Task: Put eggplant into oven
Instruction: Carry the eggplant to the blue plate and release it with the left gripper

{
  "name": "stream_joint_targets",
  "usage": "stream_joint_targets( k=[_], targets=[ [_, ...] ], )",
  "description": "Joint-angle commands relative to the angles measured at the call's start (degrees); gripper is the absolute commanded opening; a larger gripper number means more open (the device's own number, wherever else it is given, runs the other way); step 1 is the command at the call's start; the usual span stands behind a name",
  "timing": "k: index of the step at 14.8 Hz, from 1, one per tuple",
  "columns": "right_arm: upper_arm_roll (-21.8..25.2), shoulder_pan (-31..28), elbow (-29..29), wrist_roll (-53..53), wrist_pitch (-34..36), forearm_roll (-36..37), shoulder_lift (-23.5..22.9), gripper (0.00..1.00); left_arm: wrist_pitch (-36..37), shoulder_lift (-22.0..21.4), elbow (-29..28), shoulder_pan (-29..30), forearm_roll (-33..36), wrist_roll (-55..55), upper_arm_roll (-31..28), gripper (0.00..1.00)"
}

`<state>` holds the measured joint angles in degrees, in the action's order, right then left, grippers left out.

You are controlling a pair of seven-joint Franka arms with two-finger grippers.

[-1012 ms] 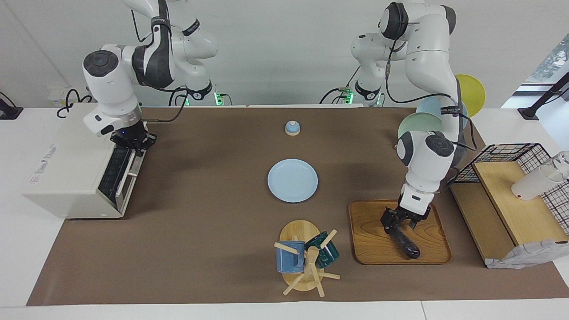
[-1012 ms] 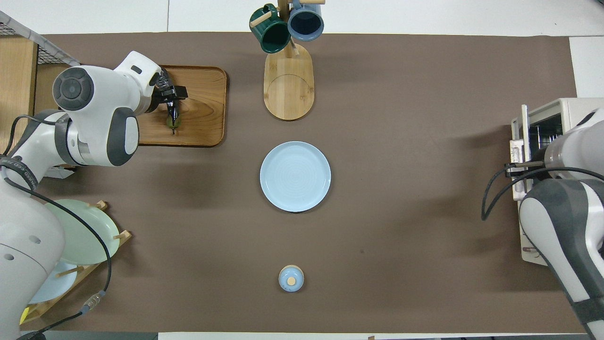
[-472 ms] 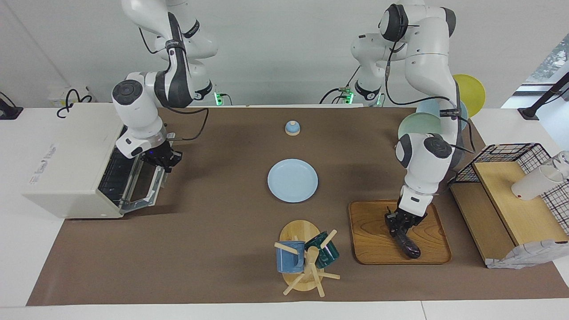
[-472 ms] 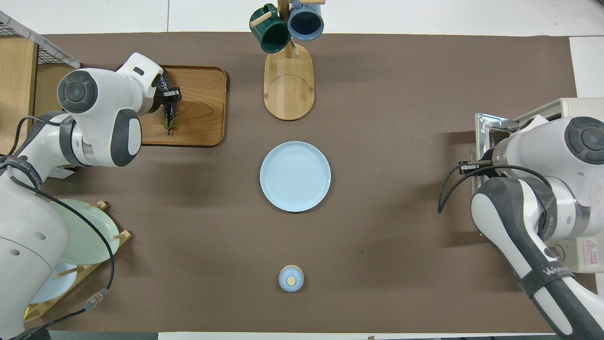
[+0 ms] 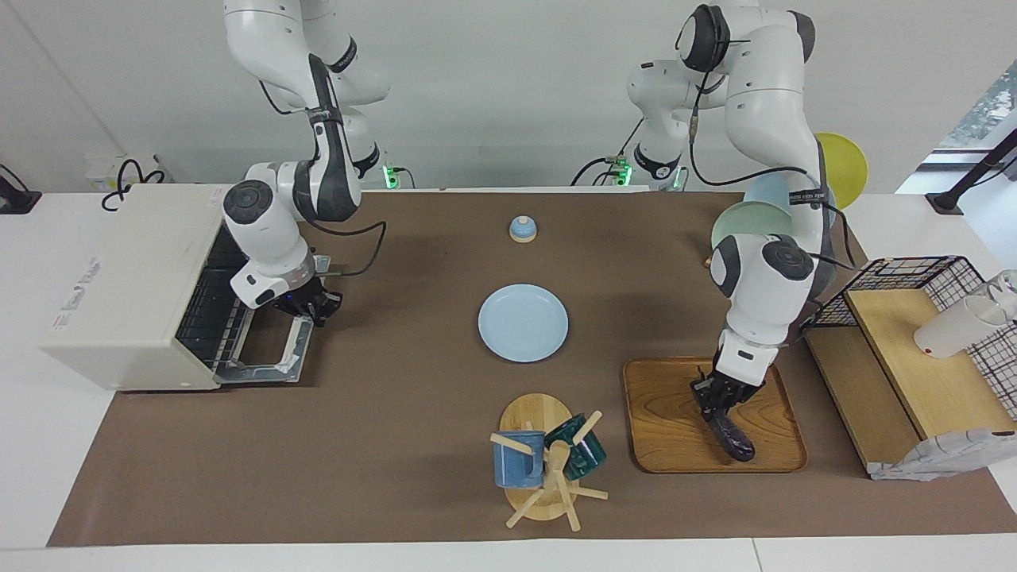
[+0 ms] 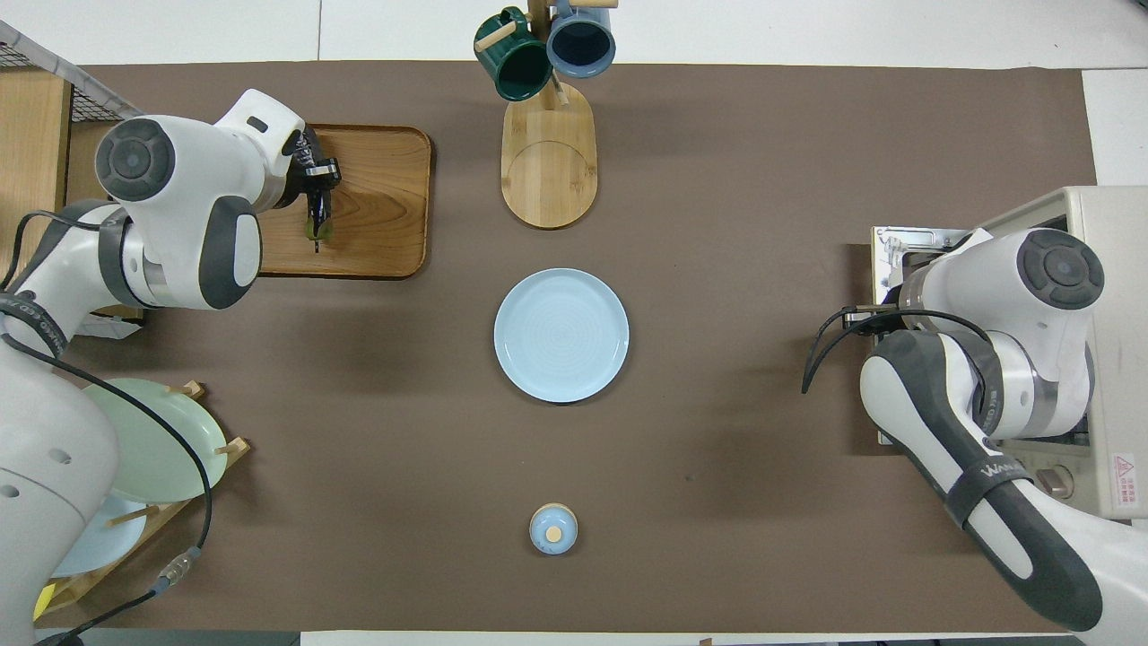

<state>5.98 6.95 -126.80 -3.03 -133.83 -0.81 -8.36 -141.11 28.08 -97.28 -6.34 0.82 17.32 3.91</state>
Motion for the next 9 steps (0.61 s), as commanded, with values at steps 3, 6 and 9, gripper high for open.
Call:
stream_joint_targets(
  k=[3, 6, 9],
  targets=[
    [1.1, 1.7, 0.9, -0.5, -1.8, -0.6, -0.3, 0.0, 17.0, -11.7, -0.9, -3.7, -1.3, 8.8, 1.1, 0.0],
    [1.1, 5.2, 1.5, -4.9, -0.8, -0.8, -0.2, 0.0, 21.5, -15.1, -2.7, -10.3, -2.5, 13.5, 1.1, 0.0],
    [1.1, 6.9, 3.7, -6.4, 2.0, -0.8, -0.7, 0.0, 20.2, -17.2, -6.9, -18.0, -2.6, 17.6, 1.1, 0.0]
  ],
)
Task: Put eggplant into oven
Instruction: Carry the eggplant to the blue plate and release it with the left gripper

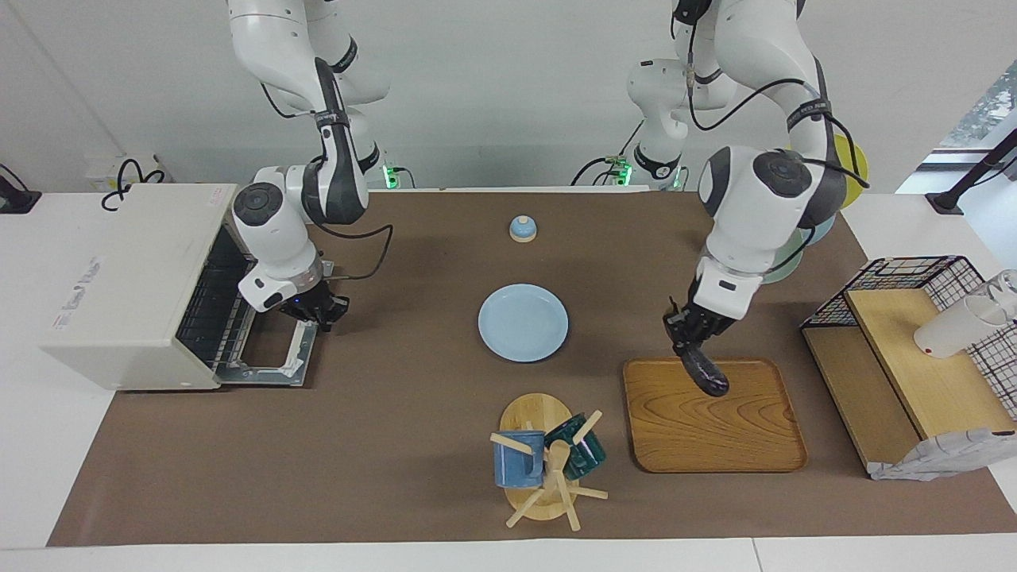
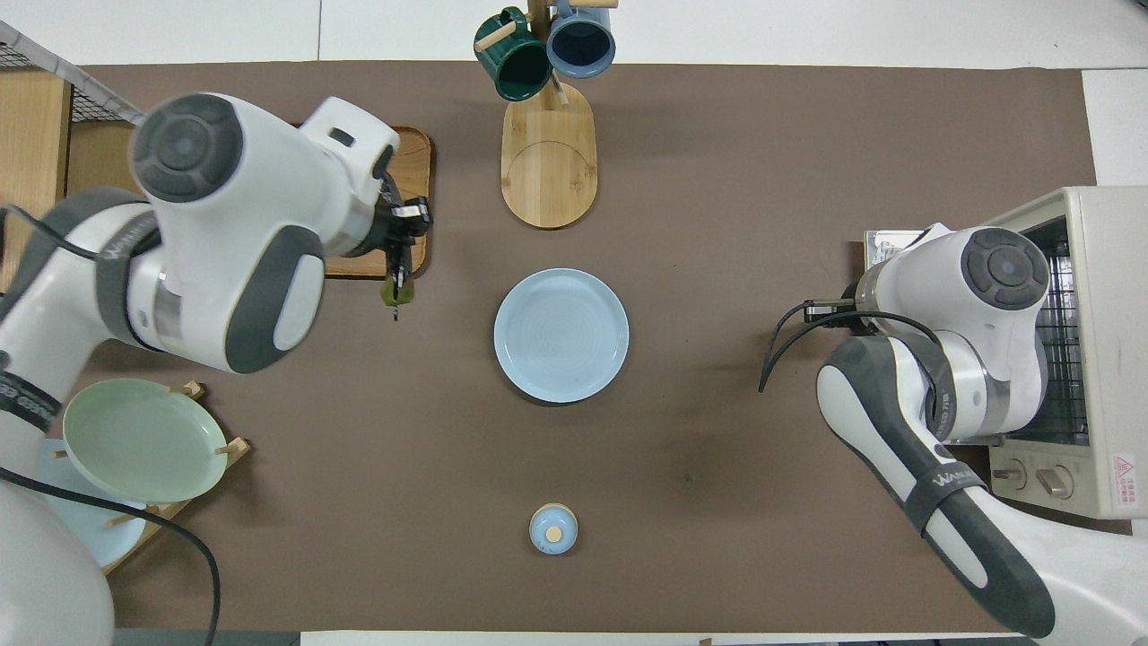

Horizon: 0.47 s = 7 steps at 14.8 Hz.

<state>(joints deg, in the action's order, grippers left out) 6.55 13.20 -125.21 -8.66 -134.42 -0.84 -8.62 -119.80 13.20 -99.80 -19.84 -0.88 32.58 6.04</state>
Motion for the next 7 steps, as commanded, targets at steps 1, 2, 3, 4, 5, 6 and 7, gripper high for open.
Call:
stream_joint_targets(
  k=[1, 2, 3, 4, 5, 6, 7],
  targets=[
    [0.6, 0.7, 3.2, -0.7, 3.4, -0.7, -0.7, 0.07, -2.5, -2.6, -5.7, -6.9, -1.0, 4.4, -1.0, 0.0],
    [0.6, 0.6, 3.5, -0.7, 3.4, -0.7, -0.7, 0.18, -5.8, -2.6, -7.8, -9.7, -1.0, 6.7, -1.0, 0.0],
    [0.6, 0.6, 3.6, -0.7, 3.4, -0.7, -0.8, 0.34, -9.1, -2.5, -9.5, -11.8, -1.0, 8.1, -1.0, 0.0],
    [0.6, 0.7, 3.7, -0.6, 3.4, -0.7, -0.8, 0.49, -12.2, -1.7, -10.8, -13.7, -1.0, 9.3, -1.1, 0.0],
    [0.6, 0.8, 3.7, -0.6, 3.4, -0.7, -0.8, 0.53, -14.3, -0.8, -11.6, -15.6, -1.0, 10.0, -1.1, 0.0],
    [0.6, 0.8, 3.7, -0.6, 3.4, -0.7, -0.8, 0.53, -15.7, 0.6, -11.7, -17.2, -1.0, 10.7, -1.1, 0.0],
    [0.6, 0.8, 3.7, -0.6, 3.4, -0.7, -0.8, 0.53, -16.7, 1.8, -11.8, -18.6, -1.0, 11.3, -1.2, 0.0]
  ],
)
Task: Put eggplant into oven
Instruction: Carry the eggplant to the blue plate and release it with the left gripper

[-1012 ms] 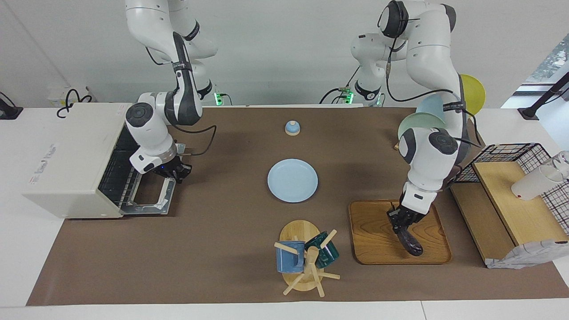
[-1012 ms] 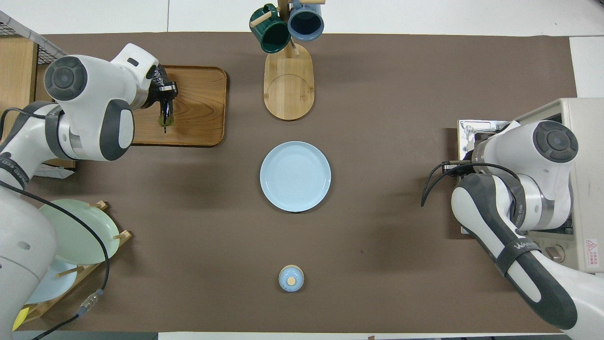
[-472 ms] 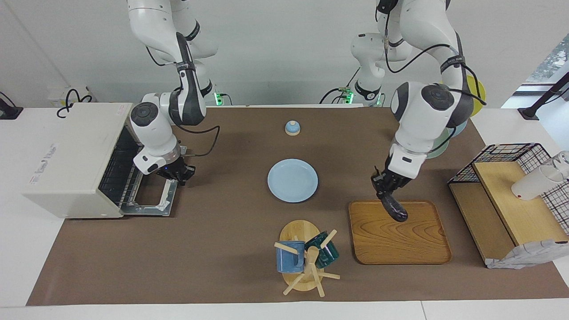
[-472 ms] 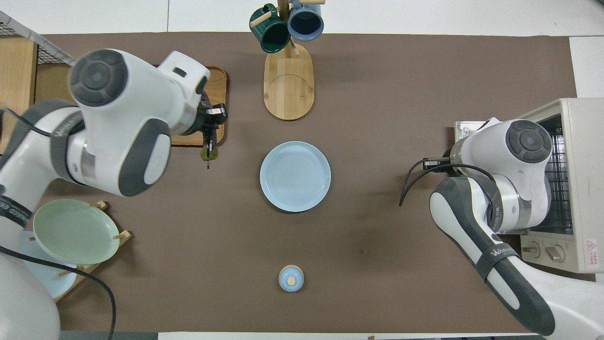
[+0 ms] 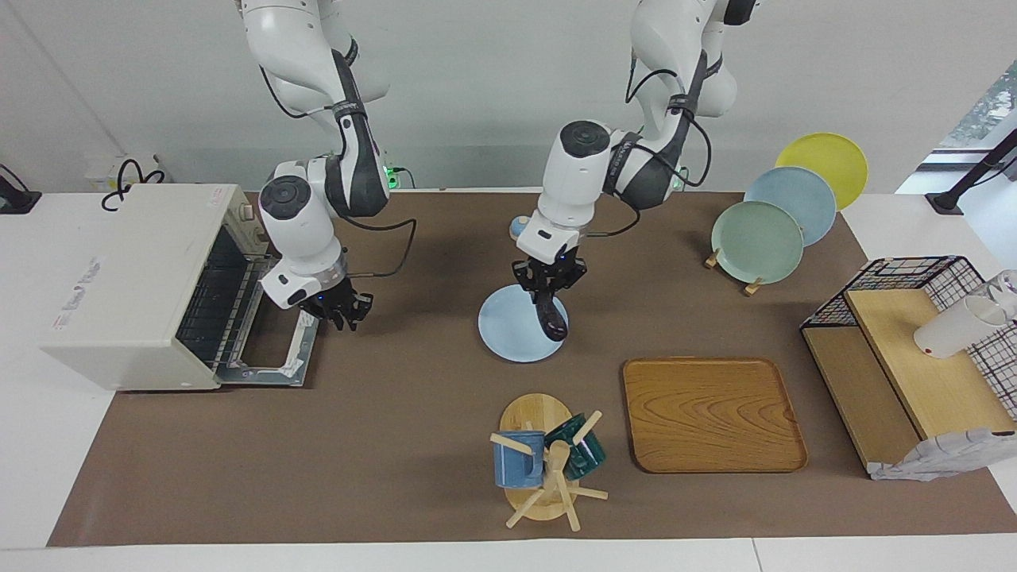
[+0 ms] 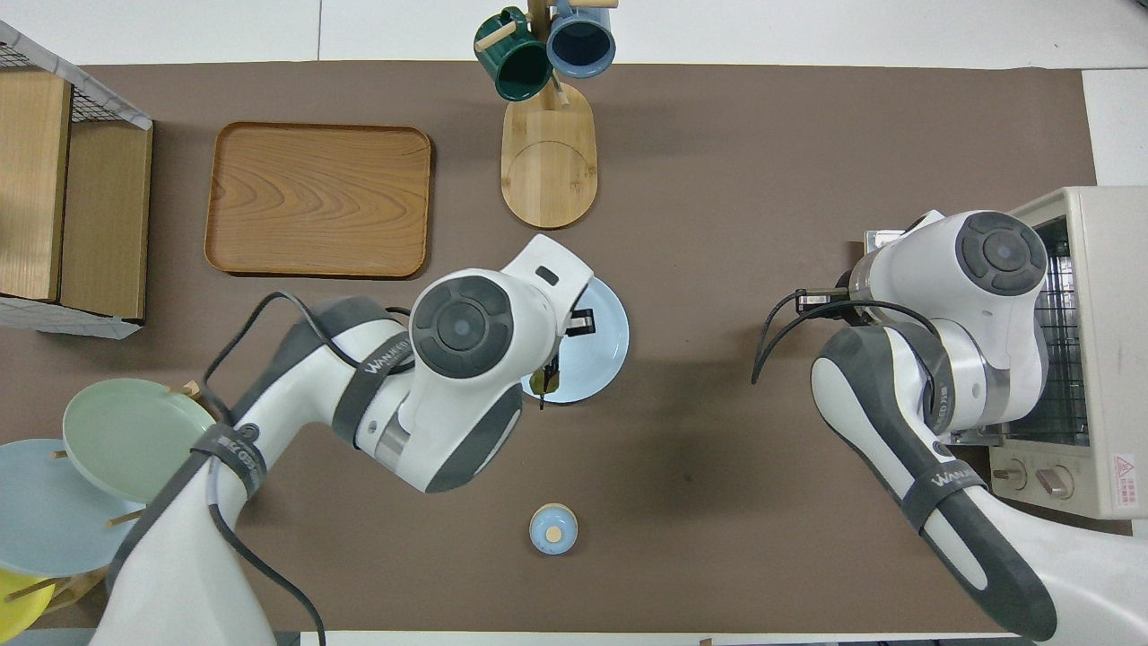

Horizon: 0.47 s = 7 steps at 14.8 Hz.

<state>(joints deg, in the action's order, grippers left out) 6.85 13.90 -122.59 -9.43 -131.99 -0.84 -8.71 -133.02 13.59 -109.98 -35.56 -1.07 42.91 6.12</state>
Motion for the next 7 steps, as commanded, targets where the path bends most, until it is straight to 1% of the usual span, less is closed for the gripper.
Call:
stream_joint_targets(
  k=[1, 6, 7],
  targets=[
    [0.3, 0.1, 1.1, 0.2, 0.9, -0.7, -0.9, 0.53, -4.2, 2.8, -1.5, -3.5, -0.8, 1.0, -1.3, 0.0],
    [0.3, 0.1, 1.1, 0.1, 1.0, -0.7, -0.9, 0.53, -7.3, 5.6, -1.3, -3.1, -0.7, 0.3, -1.5, 0.0],
    [0.3, 0.1, 1.1, 0.1, 1.0, -0.7, -0.9, 0.53, -7.3, 5.6, -1.4, -3.1, -0.6, 0.2, -1.5, 0.0]
  ],
)
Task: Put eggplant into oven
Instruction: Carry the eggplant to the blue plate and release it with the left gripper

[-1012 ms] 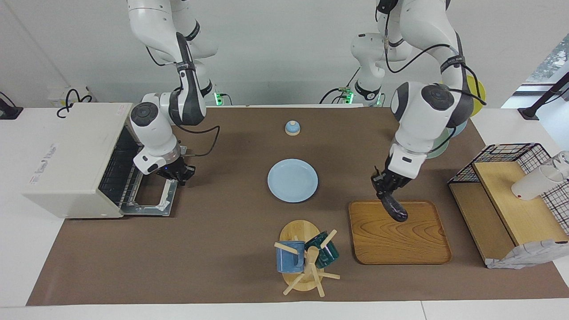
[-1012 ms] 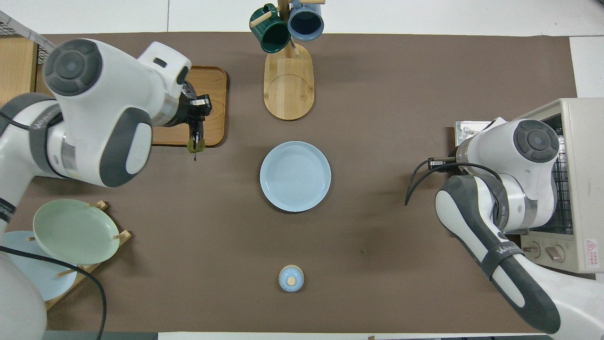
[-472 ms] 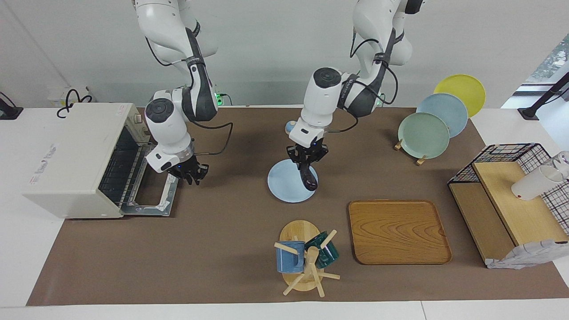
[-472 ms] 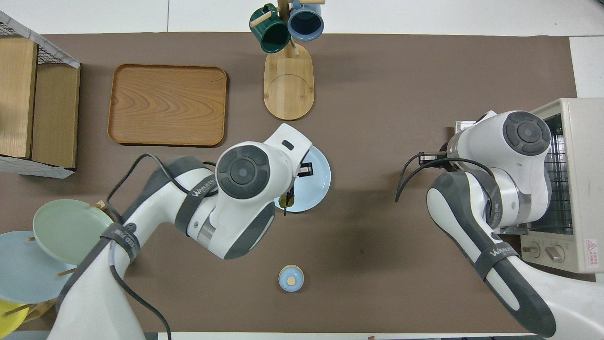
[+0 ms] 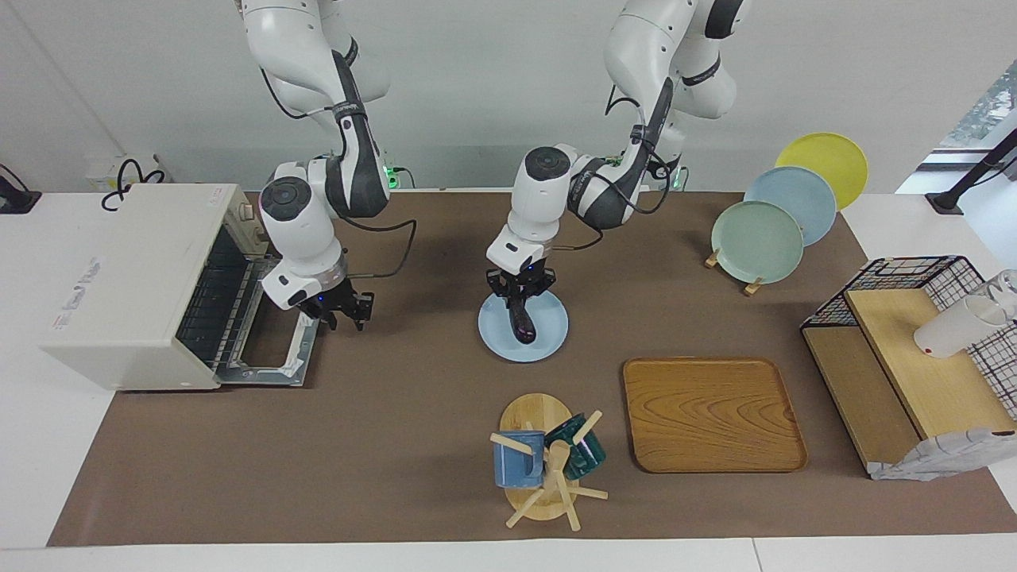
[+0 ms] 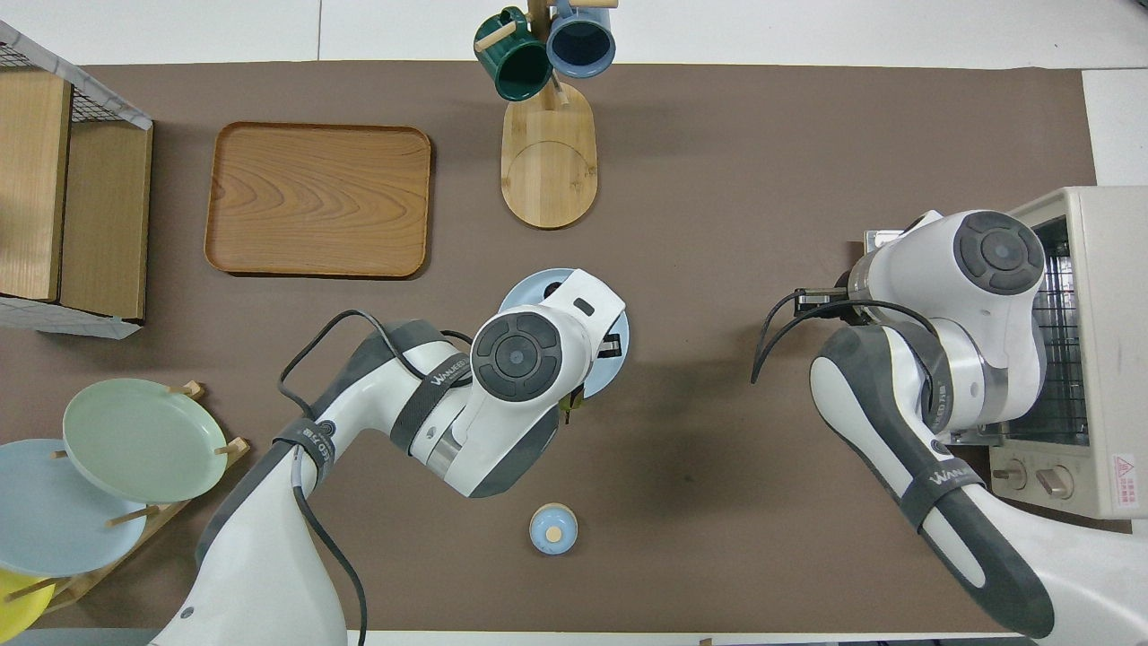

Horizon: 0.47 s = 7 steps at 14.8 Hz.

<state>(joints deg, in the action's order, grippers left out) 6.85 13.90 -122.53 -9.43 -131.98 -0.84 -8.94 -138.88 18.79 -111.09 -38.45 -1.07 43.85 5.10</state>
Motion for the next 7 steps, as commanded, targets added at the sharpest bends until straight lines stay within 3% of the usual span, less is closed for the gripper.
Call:
stream_joint_targets(
  k=[1, 2, 3, 4, 6, 7],
  targets=[
    [0.3, 0.1, 1.1, 0.1, 1.0, -0.7, -0.6, 0.53, -1.4, 0.4, -0.3, -0.2, -0.6, -0.7, -0.4, 0.0],
    [0.3, 0.1, 1.1, 0.1, 1.2, -0.7, -0.6, 0.52, -1.4, 0.4, -0.2, -0.1, -0.3, -0.7, -0.4, 0.0],
    [0.3, 0.1, 1.1, 0.1, 1.3, -0.7, -0.6, 0.53, -1.3, 0.4, -0.1, -0.1, -0.1, -0.8, -0.5, 0.07],
    [0.2, 0.1, 1.1, 0.0, 1.3, -0.7, -0.6, 0.53, -1.0, 0.3, 0.2, 0.0, 0.0, -0.8, -0.6, 0.99],
    [0.2, 0.1, 1.2, 0.0, 1.3, -0.7, -0.6, 0.52, 0.6, -1.5, 0.2, 1.4, 0.0, -1.8, -0.8, 1.0],
    [0.1, 0.2, 1.5, 0.0, 1.5, -0.7, -0.6, 0.53, 5.6, -4.6, 1.3, 5.1, 0.0, -5.3, -0.6, 1.0]
  ],
)
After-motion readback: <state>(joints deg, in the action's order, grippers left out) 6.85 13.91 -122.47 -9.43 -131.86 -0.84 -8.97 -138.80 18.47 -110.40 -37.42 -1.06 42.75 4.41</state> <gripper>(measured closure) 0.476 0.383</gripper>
